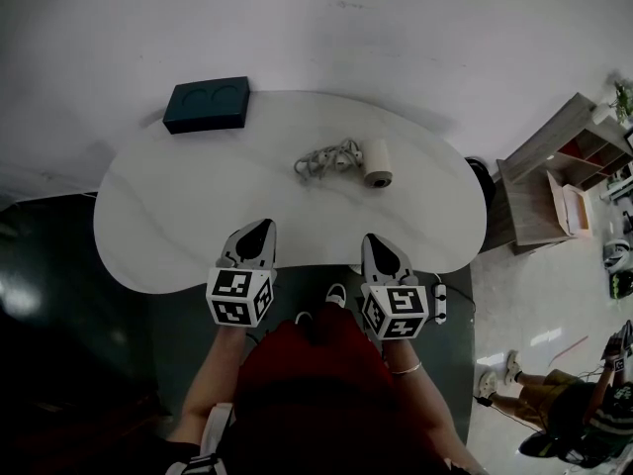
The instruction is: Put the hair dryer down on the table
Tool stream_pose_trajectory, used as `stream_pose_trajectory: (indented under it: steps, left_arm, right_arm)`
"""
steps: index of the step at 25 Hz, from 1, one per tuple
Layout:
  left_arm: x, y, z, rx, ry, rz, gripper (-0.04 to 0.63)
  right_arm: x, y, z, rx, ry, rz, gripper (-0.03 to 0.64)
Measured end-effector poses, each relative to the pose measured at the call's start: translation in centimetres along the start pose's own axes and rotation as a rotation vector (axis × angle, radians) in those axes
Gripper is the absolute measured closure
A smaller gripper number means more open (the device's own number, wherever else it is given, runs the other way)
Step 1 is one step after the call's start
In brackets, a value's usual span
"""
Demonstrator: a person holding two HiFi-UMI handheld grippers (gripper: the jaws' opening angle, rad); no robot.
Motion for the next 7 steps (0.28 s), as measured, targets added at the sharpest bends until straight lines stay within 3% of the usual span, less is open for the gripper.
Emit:
stream_pose_trajectory:
  steps: [7]
  left_arm:
    - [1.6,0.4,0.2,0.005,-0.015,0.003,0.574]
  right_arm:
    - [0.9,0.5,-0.7,0.007,-0.006,0.007,0.603]
Point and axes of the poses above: the fingertips, and each gripper's own axes: x backward along the fingers, z to its right, y out of its underside, the point moved 10 cm from there along x, backward along the fingers, and after that the axes turned 13 degrees about -x, right-handed, at the moved point
